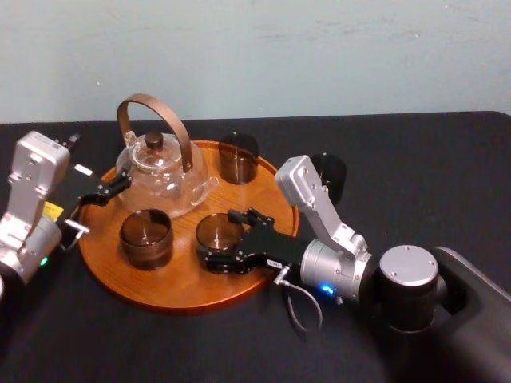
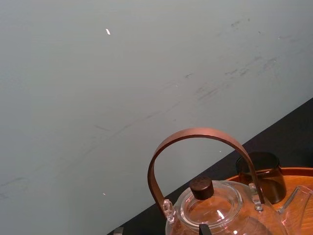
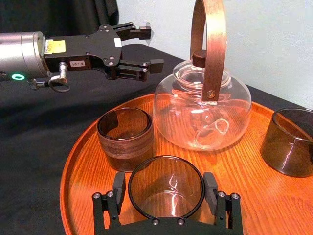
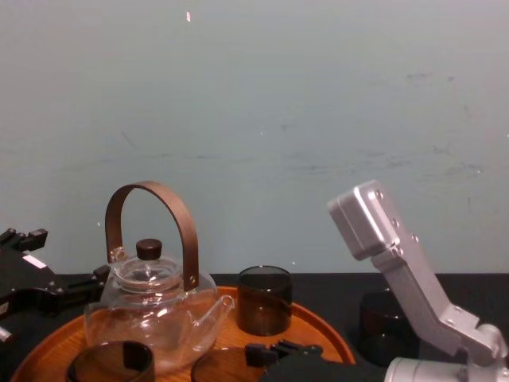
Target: Pick up the glass from the table and place it on the tray.
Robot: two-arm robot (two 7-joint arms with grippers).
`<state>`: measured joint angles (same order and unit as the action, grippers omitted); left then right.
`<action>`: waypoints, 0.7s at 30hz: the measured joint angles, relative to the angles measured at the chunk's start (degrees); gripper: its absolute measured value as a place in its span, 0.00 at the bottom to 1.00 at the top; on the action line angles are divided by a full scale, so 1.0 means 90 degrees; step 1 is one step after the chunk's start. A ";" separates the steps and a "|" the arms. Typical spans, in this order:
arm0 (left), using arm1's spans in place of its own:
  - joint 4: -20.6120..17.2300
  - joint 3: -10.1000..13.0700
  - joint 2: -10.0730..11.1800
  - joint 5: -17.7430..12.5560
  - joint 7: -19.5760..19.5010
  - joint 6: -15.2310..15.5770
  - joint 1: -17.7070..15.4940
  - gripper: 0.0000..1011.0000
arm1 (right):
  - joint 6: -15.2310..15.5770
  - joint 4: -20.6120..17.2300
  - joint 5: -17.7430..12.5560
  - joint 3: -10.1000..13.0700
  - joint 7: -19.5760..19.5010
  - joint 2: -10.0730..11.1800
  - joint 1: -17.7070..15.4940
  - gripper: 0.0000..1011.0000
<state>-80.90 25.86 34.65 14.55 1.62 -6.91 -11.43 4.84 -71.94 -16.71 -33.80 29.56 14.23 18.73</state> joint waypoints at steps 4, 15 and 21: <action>0.0000 0.0000 0.0000 0.0000 0.0000 0.0000 0.0000 0.99 | -0.0028 -0.0157 -0.0078 0.0083 0.0000 0.0081 -0.0067 0.99; 0.0000 0.0000 0.0000 0.0000 0.0000 0.0000 0.0000 0.99 | -0.0105 -0.0717 -0.0233 0.0275 -0.0049 0.0383 -0.0307 0.99; 0.0000 0.0000 0.0000 0.0000 0.0000 0.0000 0.0000 0.99 | -0.0160 -0.1010 -0.0319 0.0344 -0.0051 0.0539 -0.0453 0.99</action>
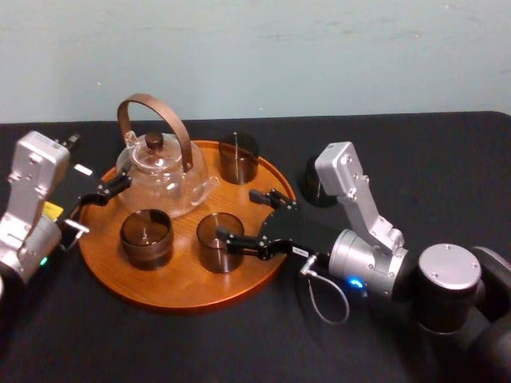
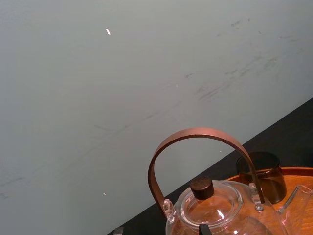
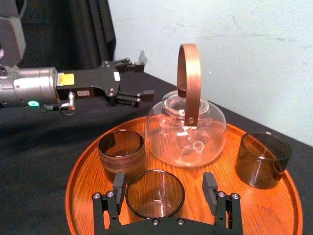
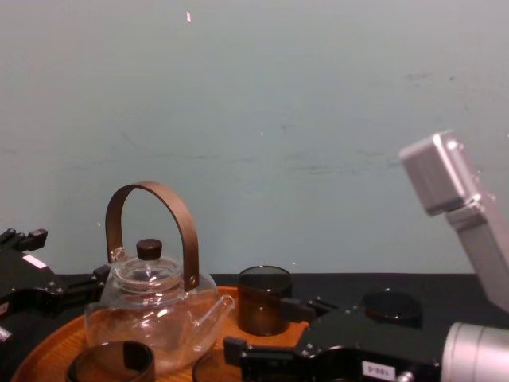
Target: Pick up the glass from the table and place it on the tray.
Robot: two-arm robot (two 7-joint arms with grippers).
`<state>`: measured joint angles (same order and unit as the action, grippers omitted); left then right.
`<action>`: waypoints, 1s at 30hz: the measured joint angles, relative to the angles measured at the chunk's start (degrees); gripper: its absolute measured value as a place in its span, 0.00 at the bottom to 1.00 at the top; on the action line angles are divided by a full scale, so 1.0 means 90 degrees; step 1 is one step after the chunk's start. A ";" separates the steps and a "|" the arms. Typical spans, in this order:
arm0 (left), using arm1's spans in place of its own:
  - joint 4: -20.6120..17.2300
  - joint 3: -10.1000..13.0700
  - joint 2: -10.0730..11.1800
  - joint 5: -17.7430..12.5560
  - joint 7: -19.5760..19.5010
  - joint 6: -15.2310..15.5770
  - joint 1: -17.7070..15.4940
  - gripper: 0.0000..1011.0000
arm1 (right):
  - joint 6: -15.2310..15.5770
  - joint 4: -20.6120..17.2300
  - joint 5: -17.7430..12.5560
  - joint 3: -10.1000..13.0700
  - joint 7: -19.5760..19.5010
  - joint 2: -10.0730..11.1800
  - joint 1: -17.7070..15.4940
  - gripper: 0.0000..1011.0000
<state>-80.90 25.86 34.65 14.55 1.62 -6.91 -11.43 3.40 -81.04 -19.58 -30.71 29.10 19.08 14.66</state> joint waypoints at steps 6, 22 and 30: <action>0.0000 0.0000 0.0000 0.0000 0.0000 0.0000 0.0000 0.99 | -0.0086 -0.0366 -0.0101 0.0091 -0.0014 0.0183 -0.0206 0.99; 0.0000 0.0000 0.0000 0.0000 0.0000 0.0000 0.0000 0.99 | -0.0336 -0.1281 -0.0495 0.0700 -0.0214 0.0902 -0.1094 0.99; 0.0000 0.0000 0.0000 0.0000 0.0000 0.0000 0.0000 0.99 | -0.0507 -0.1405 -0.0642 0.1266 -0.0485 0.1195 -0.1563 0.99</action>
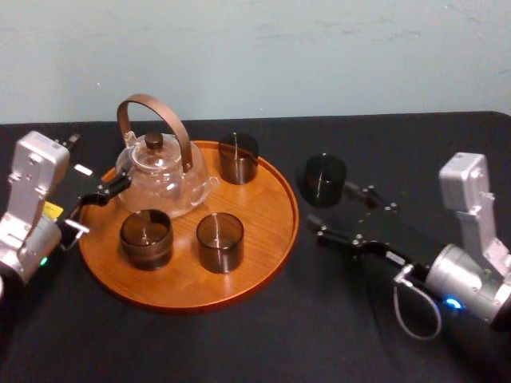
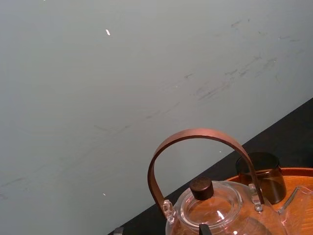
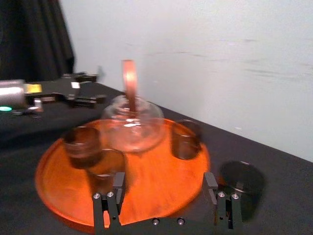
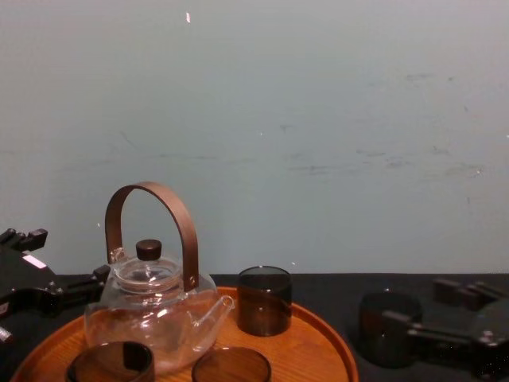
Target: Pick up the glass from the table and place it on the tray.
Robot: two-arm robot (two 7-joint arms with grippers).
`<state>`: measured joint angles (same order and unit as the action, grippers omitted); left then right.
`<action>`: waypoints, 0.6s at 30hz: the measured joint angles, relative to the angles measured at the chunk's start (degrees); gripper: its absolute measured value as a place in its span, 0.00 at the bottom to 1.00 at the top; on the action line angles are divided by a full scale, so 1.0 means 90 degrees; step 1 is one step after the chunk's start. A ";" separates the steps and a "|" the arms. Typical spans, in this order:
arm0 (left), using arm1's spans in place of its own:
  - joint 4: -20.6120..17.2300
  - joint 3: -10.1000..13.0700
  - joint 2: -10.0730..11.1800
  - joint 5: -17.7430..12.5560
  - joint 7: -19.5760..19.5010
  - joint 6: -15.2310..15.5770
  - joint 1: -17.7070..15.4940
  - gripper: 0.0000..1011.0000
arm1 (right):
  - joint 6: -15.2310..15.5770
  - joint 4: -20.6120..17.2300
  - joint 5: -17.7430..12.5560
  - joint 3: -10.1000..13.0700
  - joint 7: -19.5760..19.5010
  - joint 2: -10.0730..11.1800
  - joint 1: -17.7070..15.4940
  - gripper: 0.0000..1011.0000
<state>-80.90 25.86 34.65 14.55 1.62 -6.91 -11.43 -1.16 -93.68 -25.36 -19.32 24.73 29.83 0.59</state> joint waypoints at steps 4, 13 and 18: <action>0.0000 0.0000 0.0000 0.0000 0.0000 0.0000 0.0000 0.99 | -0.0056 0.0042 -0.0019 0.0214 -0.0101 0.0038 -0.0094 0.99; 0.0000 0.0000 0.0000 0.0000 0.0000 0.0000 0.0000 0.99 | -0.0059 0.0519 -0.0154 0.0708 -0.0278 -0.0047 -0.0008 0.99; 0.0000 0.0000 0.0000 0.0000 0.0000 0.0000 0.0000 0.99 | 0.0036 0.0901 -0.0211 0.0778 -0.0241 -0.0179 0.0275 0.99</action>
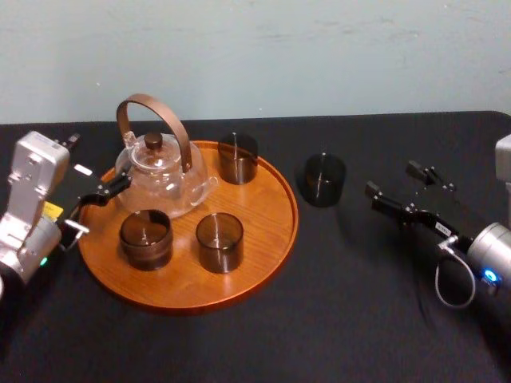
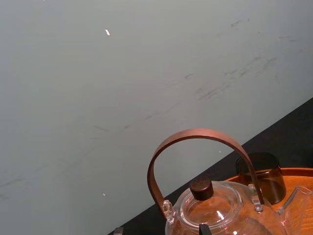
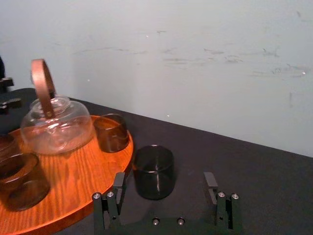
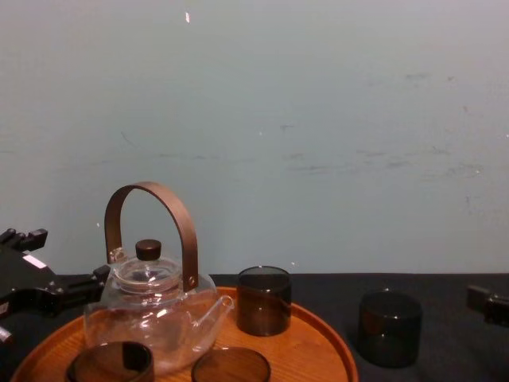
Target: Pick up the glass from the table and place it on the tray.
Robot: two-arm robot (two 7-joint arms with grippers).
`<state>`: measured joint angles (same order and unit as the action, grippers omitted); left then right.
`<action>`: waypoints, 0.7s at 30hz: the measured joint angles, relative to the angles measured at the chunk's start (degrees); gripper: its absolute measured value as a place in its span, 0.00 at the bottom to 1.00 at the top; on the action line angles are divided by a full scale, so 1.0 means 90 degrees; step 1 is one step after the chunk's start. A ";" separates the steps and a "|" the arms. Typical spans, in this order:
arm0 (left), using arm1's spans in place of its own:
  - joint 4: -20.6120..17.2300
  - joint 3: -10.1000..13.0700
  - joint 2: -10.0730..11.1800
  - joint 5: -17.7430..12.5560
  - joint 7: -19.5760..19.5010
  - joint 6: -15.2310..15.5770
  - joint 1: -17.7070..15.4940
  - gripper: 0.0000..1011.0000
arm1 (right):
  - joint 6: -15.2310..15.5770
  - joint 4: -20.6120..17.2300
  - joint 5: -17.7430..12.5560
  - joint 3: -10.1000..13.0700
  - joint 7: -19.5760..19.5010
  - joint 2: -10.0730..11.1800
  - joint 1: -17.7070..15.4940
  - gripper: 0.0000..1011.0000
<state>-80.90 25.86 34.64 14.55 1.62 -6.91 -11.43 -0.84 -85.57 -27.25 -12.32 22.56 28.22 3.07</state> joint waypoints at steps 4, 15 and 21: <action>0.0000 0.0000 0.0000 0.0000 0.0000 0.0000 0.0000 0.99 | 0.0074 0.0294 -0.0020 -0.0038 0.0080 -0.0097 0.0242 0.99; 0.0000 0.0000 0.0000 0.0000 0.0000 0.0000 0.0000 0.99 | 0.0213 0.1091 0.0137 -0.0360 0.0243 -0.0372 0.0972 0.99; 0.0000 0.0000 0.0000 0.0000 0.0000 0.0000 0.0000 0.99 | 0.0220 0.1393 0.0238 -0.0484 0.0293 -0.0468 0.1201 0.99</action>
<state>-80.90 25.86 34.65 14.55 1.62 -6.91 -11.43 1.14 -73.04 -25.11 -16.67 25.20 24.01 13.87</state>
